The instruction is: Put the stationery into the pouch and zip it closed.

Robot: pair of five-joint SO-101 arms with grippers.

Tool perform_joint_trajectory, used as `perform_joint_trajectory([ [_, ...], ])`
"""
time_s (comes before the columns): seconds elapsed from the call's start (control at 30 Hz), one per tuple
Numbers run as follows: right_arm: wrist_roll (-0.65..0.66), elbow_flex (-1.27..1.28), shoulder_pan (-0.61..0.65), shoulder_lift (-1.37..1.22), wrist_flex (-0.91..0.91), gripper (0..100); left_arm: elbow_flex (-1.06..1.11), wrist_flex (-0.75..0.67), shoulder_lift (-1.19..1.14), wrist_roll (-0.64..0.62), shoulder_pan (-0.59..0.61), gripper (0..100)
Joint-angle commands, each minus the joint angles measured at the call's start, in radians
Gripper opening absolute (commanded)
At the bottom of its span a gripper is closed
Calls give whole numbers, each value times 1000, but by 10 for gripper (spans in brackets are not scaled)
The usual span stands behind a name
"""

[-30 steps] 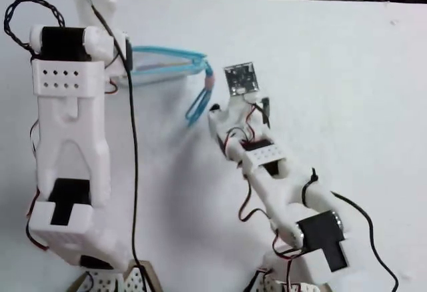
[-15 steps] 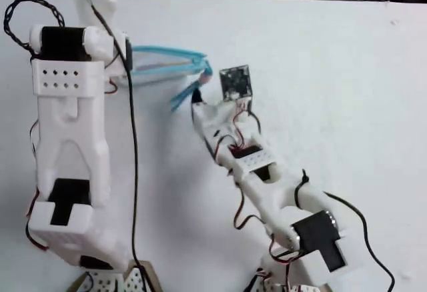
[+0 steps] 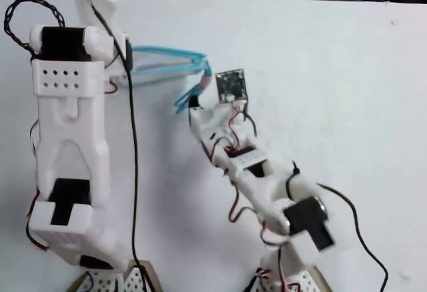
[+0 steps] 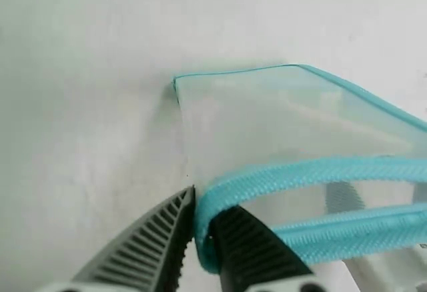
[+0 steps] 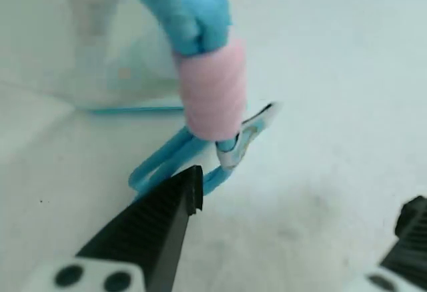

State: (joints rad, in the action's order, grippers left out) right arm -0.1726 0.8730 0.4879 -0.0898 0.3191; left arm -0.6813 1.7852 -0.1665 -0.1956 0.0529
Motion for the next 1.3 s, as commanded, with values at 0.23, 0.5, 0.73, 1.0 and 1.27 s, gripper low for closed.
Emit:
perform_joint_trajectory([
  [0.23, -5, -233, -38, -208, 24, 437, -6, 0, 10, -2, 2, 23],
  [0.5, -6, -229, -47, -234, 303, 436, -6, 0, 10, -2, -1, 23],
  [0.73, -2, -229, -94, -271, 535, 292, -8, 0, 12, -2, -1, 23],
  [1.0, 2, -232, -147, -236, 673, 264, -11, 0, 13, -2, -1, 23],
  [1.27, 2, -226, -182, -85, 682, 264, -15, -3, 15, -2, -1, 23],
])
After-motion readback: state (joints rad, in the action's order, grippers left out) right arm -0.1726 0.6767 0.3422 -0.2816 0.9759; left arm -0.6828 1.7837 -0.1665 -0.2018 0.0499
